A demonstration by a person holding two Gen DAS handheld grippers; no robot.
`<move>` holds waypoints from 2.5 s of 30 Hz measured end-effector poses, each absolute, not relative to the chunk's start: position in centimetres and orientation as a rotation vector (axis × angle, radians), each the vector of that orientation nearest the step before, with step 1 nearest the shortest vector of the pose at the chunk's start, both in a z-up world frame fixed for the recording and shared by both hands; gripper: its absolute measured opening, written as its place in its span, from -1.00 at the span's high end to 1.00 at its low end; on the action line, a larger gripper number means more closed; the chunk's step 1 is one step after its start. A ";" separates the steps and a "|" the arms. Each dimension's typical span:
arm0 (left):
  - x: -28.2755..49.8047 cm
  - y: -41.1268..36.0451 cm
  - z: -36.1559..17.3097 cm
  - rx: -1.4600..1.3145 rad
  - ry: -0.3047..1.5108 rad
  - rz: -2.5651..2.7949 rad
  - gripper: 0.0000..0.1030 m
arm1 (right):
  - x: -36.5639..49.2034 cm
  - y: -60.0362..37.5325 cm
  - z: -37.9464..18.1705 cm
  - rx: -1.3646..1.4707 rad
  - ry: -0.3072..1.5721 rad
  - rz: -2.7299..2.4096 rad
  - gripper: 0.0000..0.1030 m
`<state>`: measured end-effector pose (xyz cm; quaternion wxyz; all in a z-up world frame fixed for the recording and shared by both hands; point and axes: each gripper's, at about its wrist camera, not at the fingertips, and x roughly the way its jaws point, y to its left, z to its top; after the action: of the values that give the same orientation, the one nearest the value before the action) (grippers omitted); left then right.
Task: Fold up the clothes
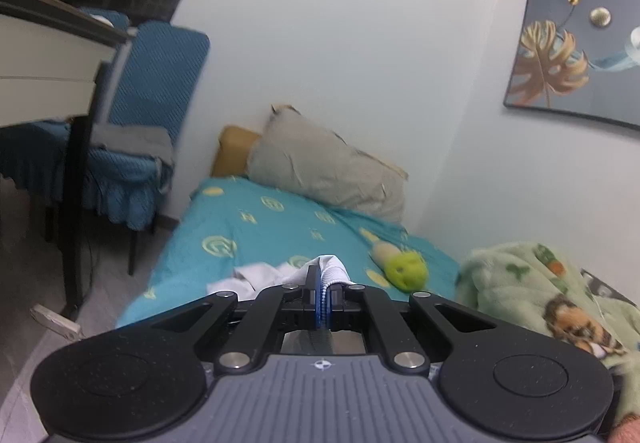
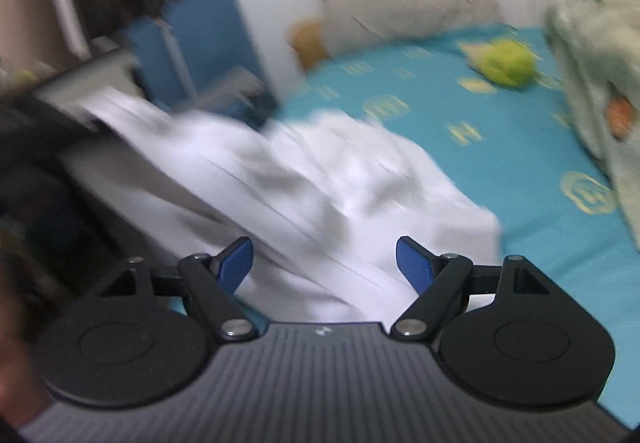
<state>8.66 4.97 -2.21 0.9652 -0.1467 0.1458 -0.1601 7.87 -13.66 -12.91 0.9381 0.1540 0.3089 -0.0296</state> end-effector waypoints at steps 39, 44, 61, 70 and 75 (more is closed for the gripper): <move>7.2 -3.8 -9.4 0.535 0.475 -0.349 -0.18 | 4.2 -22.4 -7.2 0.469 0.408 -0.224 0.82; 8.0 -5.0 -10.5 0.568 0.427 -0.287 -0.23 | 4.2 -22.2 -7.1 0.459 0.419 -0.211 0.82; 10.6 4.1 -2.8 0.021 0.252 0.096 -0.24 | 6.5 -20.4 -12.2 0.199 0.813 -0.171 -0.20; 8.8 2.2 -2.6 0.102 0.265 0.051 -0.34 | 4.6 -24.7 -8.3 0.359 0.552 -0.411 -0.28; 8.1 2.9 2.7 -0.031 0.154 0.058 -0.34 | 5.2 -25.2 -1.5 0.376 0.377 -0.396 -0.28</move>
<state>8.06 2.91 2.71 0.9965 -0.0155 0.0771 0.0288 5.18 -25.21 -1.51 0.9455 0.1844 0.1849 -0.1943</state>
